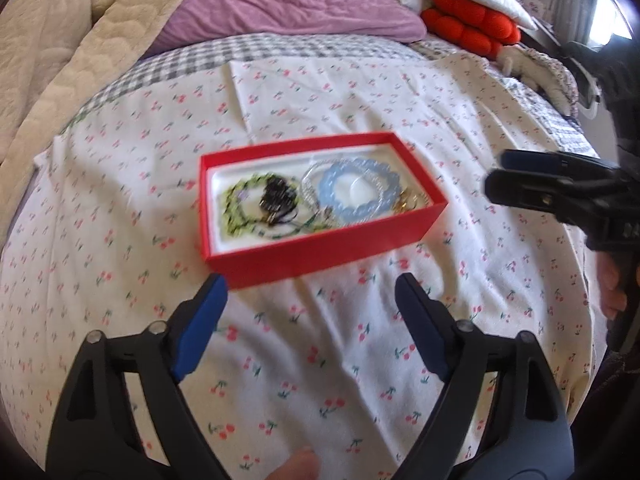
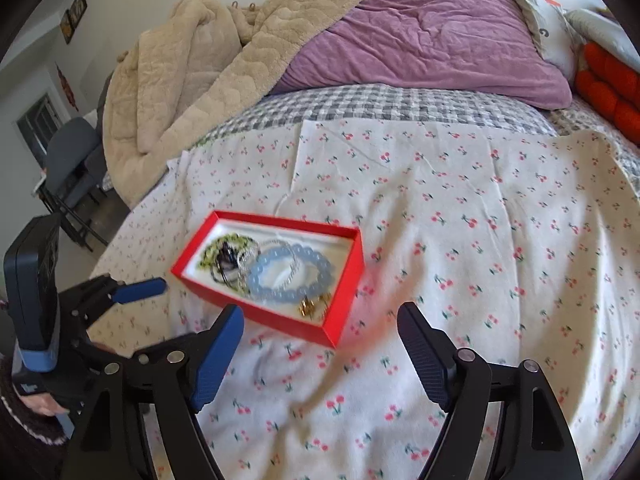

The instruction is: Organize jewelry

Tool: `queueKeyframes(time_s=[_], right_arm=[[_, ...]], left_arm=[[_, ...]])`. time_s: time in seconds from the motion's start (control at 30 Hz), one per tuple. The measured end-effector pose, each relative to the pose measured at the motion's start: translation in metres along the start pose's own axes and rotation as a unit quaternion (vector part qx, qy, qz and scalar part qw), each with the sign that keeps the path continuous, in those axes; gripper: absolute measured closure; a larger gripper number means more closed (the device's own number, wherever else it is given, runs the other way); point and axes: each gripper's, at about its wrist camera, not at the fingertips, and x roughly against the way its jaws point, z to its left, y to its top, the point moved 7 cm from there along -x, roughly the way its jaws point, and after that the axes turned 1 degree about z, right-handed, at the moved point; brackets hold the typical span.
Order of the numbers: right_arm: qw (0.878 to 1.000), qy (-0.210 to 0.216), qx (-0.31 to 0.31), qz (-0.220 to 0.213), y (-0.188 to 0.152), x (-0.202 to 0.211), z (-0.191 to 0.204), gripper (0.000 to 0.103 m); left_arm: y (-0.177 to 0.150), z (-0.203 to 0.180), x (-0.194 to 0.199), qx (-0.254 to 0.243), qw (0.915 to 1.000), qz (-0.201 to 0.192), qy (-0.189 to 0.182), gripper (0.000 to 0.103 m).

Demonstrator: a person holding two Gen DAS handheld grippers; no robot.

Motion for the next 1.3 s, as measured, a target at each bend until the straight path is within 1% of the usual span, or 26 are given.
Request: queueKeyframes(time_s=[0.03, 0.1, 0.2, 0.27, 0.33, 0.4, 0.47, 0.5, 0.53, 0.63, 0.73, 0.87, 1.0, 1.3], right_arm=[[1.0, -0.012, 0.001, 0.008, -0.006, 0.002, -0.001, 0.019], [0.999, -0.031, -0.005, 0.026, -0.019, 0.005, -0.003, 0.017], [0.997, -0.056, -0.022, 0.057, -0.038, 0.009, -0.004, 0.014], [0.995, -0.062, -0.032, 0.066, -0.051, 0.013, 0.001, 0.007], [0.994, -0.069, -0.033, 0.072, -0.062, 0.018, 0.008, 0.006], [0.993, -0.089, -0.025, 0.075, -0.073, 0.025, 0.015, 0.006], [0.992, -0.099, -0.022, 0.071, -0.084, 0.034, 0.021, 0.006], [0.993, -0.099, -0.023, 0.067, -0.091, 0.039, 0.026, 0.001], [0.993, -0.097, -0.022, 0.068, -0.097, 0.041, 0.029, 0.0], [0.993, -0.099, -0.023, 0.064, -0.115, 0.046, 0.037, 0.0], [0.992, -0.112, -0.018, 0.063, -0.127, 0.048, 0.044, 0.0], [0.991, -0.115, -0.02, 0.059, -0.134, 0.047, 0.049, 0.0], [0.99, -0.128, -0.007, 0.06, -0.135, 0.042, 0.053, 0.0], [0.991, -0.113, 0.001, 0.067, -0.134, 0.033, 0.06, 0.0]], left_arm=[[-0.004, 0.003, 0.0, 0.006, 0.9999, 0.006, 0.008, 0.007], [-0.014, 0.009, 0.0, 0.027, 0.999, 0.022, 0.026, 0.003], [-0.03, 0.017, 0.003, 0.059, 0.9964, 0.046, 0.04, 0.002], [-0.04, 0.021, 0.008, 0.075, 0.9945, 0.054, 0.048, 0.001], [-0.05, 0.02, 0.016, 0.083, 0.9928, 0.062, 0.06, 0.001], [-0.058, 0.016, 0.027, 0.082, 0.9918, 0.06, 0.077, 0.001], [-0.064, 0.011, 0.037, 0.081, 0.9915, 0.056, 0.085, 0.001], [-0.07, 0.007, 0.043, 0.083, 0.9914, 0.054, 0.086, 0.001], [-0.074, 0.005, 0.045, 0.087, 0.9911, 0.053, 0.085, 0.001], [-0.088, 0.001, 0.053, 0.1, 0.9897, 0.052, 0.089, 0.001], [-0.098, -0.005, 0.057, 0.093, 0.989, 0.046, 0.106, 0.001], [-0.105, -0.008, 0.061, 0.096, 0.9881, 0.037, 0.114, 0.001], [-0.114, -0.009, 0.054, 0.094, 0.9877, 0.049, 0.115, 0.001], [-0.118, -0.002, 0.047, 0.107, 0.985, 0.052, 0.124, 0.001]])
